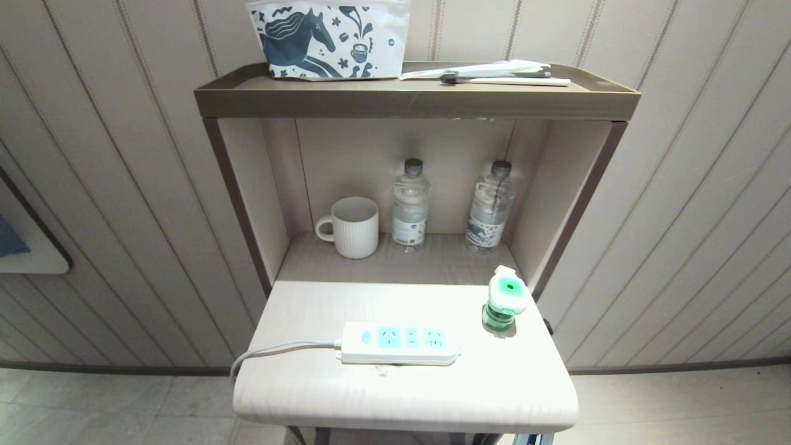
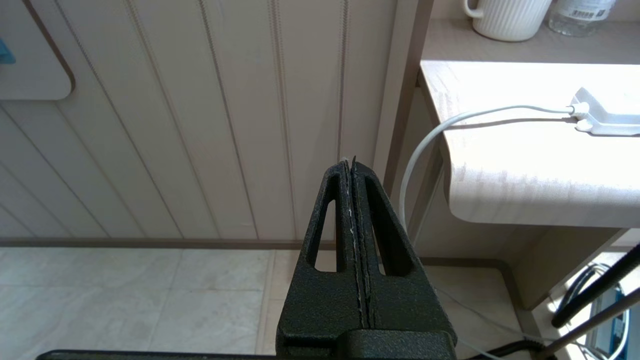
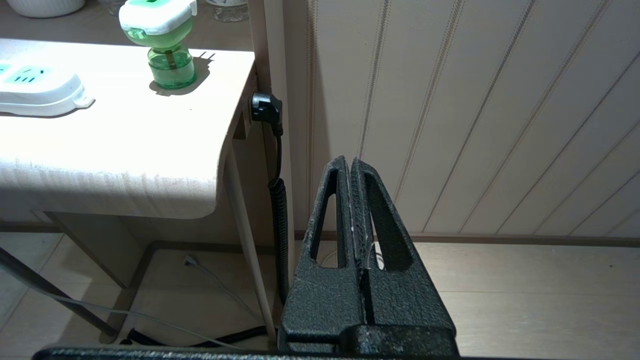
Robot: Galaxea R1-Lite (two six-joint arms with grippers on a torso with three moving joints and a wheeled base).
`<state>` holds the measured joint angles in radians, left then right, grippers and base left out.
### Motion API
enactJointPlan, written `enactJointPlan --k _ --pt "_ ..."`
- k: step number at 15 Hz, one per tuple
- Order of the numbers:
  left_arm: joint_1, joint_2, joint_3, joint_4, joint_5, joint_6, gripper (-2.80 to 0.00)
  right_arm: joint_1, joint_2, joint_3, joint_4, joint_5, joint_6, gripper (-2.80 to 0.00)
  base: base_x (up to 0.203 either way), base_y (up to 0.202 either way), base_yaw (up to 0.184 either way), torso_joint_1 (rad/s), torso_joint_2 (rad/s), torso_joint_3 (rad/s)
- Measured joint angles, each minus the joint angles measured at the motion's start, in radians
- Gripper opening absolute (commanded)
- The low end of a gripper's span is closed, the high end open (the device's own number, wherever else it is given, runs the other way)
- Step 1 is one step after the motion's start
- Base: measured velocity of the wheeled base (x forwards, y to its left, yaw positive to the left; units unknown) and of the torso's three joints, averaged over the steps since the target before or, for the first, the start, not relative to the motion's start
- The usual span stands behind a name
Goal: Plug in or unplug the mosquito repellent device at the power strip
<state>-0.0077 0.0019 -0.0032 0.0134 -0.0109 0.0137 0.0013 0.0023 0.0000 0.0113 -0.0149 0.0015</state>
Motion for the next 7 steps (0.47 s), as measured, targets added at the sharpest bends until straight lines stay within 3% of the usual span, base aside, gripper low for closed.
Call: enactJointPlan --k 7 --pt "0.000 0.000 0.000 0.000 0.000 0.000 -2.80 0.000 0.000 0.000 0.000 0.001 -0.002 -2.80 0.000 0.000 0.000 0.000 0.00 0.000"
